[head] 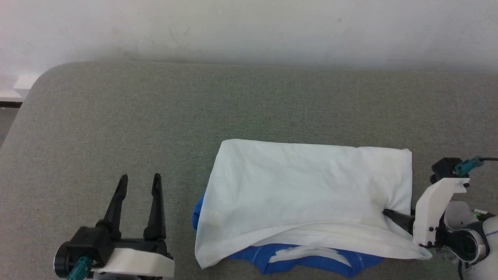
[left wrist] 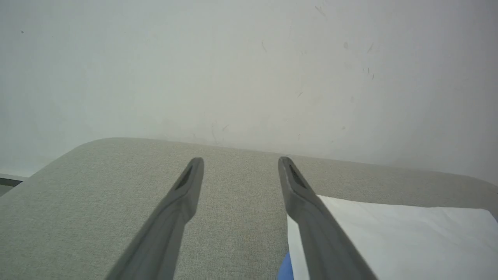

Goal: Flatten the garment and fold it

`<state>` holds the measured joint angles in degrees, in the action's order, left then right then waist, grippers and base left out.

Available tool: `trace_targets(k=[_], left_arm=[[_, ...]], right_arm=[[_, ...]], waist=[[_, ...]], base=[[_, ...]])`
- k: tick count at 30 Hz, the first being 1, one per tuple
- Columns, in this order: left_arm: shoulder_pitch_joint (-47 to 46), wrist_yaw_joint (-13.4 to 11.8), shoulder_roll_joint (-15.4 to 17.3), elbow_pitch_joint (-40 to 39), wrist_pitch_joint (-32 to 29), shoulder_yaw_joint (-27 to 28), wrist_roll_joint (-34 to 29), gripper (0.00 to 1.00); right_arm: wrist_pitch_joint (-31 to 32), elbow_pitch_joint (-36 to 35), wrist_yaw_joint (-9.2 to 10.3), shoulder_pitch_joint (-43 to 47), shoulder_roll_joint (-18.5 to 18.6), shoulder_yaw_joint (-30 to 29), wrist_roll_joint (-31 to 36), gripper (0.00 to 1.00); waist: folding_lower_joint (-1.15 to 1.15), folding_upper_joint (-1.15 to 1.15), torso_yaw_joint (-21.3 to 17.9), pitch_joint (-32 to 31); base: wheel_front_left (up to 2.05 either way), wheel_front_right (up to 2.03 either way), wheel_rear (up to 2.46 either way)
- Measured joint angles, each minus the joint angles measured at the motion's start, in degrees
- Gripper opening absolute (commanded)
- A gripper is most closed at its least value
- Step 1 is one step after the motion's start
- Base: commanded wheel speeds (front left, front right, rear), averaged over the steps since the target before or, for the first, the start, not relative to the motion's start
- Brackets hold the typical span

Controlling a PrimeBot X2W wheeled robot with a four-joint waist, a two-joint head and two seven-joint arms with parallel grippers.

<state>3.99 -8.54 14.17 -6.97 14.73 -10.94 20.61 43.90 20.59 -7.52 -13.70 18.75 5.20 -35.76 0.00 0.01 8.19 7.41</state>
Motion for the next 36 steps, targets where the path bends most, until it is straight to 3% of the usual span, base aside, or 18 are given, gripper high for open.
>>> trace_targets(k=[1, 3, 4, 5, 6, 16, 27, 32, 36], left_arm=[[0.00, 0.29, -0.11, 0.20, 0.00, 0.14, -0.35, 1.00], [0.00, 0.54, -0.44, 0.43, 0.00, 0.62, -0.65, 1.00], [0.01, 0.85, -0.54, 0.60, 0.00, 0.88, -0.68, 1.00], [0.01, 0.97, -0.56, 0.74, 0.00, 1.15, -0.92, 1.00], [0.01, 1.02, -0.63, 0.84, 0.00, 1.43, -1.07, 1.00], [0.08, 1.97, -0.97, 1.31, 0.00, 2.92, -3.47, 1.00], [1.86, 2.03, -1.52, 1.20, 0.00, 4.44, -3.56, 1.00], [1.87, 2.46, -1.68, 1.71, 0.00, 4.33, -3.60, 1.00], [1.87, 2.54, -1.66, 2.10, 0.00, 3.92, -4.08, 1.00]], right_arm=[[1.10, 0.60, 0.00, -0.53, 0.07, 0.48, -0.78, 1.00], [2.78, 1.35, 0.00, -1.31, -0.09, 1.24, -2.03, 0.42], [3.56, 1.72, 0.00, -1.57, -0.04, 1.76, -2.64, 0.30], [4.10, 2.00, 0.00, -1.79, 0.00, 2.34, -3.03, 0.07], [4.35, 2.19, 0.00, -1.94, -0.02, 2.74, -3.46, 0.00], [-3.63, -1.20, -0.01, -0.74, 1.96, 5.76, -4.91, 0.00], [-5.16, -6.05, -0.02, 8.19, 9.69, -4.93, 0.27, 0.00], [-4.09, -10.23, -0.01, 7.84, 8.18, -6.50, 0.32, 0.00], [-2.23, -15.94, -0.01, 5.33, 5.36, -3.00, -0.35, 0.00]], waist=[[0.00, 0.00, 0.12, 0.05], [0.00, 0.00, 0.09, 0.02], [0.00, 0.00, -0.02, -0.03], [0.00, 0.00, -0.16, -0.09], [0.00, 0.00, -0.30, -0.16], [0.00, 0.00, -1.37, -1.53], [0.00, 0.00, -3.13, -3.75], [0.00, 0.00, -3.47, -4.43], [0.00, 0.00, -3.44, -4.70]], base=[[0.00, 0.00, 0.00], [0.00, 0.00, 0.00], [0.00, 0.00, 0.00], [0.00, 0.00, 0.00], [0.00, 0.00, 0.00], [0.00, 0.00, 0.00], [0.00, 0.00, 0.00], [0.00, 0.00, 0.00], [0.00, 0.00, 0.00]])
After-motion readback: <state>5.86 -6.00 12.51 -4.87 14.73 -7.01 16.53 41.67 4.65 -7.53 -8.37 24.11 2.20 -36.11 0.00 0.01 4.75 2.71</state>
